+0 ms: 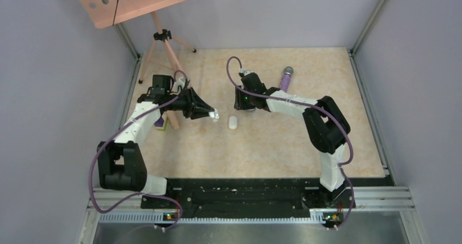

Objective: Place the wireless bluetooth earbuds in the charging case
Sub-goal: Pick up the earbud from the center of the board, then place the earbud in the charging case.

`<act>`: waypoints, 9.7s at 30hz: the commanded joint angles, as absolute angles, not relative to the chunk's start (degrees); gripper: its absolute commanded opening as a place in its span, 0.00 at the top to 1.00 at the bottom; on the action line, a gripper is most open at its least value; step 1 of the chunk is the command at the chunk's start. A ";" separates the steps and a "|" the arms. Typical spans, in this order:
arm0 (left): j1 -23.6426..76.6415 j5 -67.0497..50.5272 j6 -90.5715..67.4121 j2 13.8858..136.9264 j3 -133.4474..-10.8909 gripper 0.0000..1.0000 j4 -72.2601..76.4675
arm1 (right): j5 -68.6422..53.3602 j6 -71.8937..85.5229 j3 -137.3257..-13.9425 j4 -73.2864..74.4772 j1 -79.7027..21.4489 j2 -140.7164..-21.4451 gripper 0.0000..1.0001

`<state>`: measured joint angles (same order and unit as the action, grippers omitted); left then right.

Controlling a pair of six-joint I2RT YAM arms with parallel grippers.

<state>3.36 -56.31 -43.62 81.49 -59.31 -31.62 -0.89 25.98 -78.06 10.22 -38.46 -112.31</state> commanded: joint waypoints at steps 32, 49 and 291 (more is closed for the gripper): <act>2.55 -60.02 -43.91 82.28 -58.33 1.00 -26.36 | 7.94 22.72 -92.91 17.53 -40.52 -124.76 0.91; 2.64 -59.86 -42.50 79.05 -56.20 1.00 -27.60 | 17.69 25.54 -59.71 16.90 -40.62 -87.43 0.99; 25.80 -72.64 -77.15 82.18 -50.21 1.00 22.82 | 11.79 6.43 -16.51 -68.03 -55.94 -61.36 1.00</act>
<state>25.56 -71.02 -76.62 84.75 -50.24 19.49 10.96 7.94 -16.86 -64.79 -55.02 -60.93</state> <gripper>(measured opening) 0.322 0.041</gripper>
